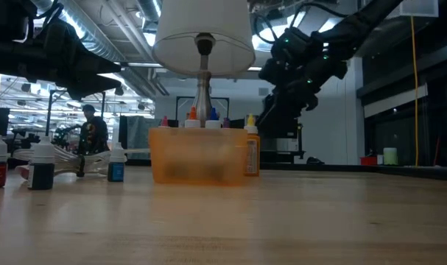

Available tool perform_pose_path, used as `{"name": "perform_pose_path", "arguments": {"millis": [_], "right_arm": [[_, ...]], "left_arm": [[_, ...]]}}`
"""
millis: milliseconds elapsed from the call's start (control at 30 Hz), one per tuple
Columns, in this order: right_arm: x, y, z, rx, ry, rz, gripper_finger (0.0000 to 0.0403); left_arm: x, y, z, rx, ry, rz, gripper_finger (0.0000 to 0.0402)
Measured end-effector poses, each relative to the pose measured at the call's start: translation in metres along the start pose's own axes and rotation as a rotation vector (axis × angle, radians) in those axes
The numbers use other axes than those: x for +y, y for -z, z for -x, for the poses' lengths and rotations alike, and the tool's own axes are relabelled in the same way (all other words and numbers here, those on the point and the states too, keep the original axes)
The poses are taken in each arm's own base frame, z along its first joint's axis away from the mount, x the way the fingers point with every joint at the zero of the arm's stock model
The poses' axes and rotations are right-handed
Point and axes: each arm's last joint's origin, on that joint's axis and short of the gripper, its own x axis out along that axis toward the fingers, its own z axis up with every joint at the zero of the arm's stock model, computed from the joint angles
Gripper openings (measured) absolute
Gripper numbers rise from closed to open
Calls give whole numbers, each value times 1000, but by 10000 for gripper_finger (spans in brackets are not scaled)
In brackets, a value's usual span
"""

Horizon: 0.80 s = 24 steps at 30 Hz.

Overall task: Pick & Place food coloring
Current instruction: Put the large yellow food coloring bottle into the orange bin

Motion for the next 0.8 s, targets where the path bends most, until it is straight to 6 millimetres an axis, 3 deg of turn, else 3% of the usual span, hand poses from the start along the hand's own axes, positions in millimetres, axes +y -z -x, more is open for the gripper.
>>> {"name": "perform_pose_path", "arguments": {"millis": [333, 800], "right_arm": [[-5, -8, -12, -8, -20, -3, 216], [-3, -6, -13, 10, -36, -38, 121]], "left_arm": [[0, 0, 0, 0, 0, 0, 294], [0, 0, 0, 0, 1, 0, 294]]}}
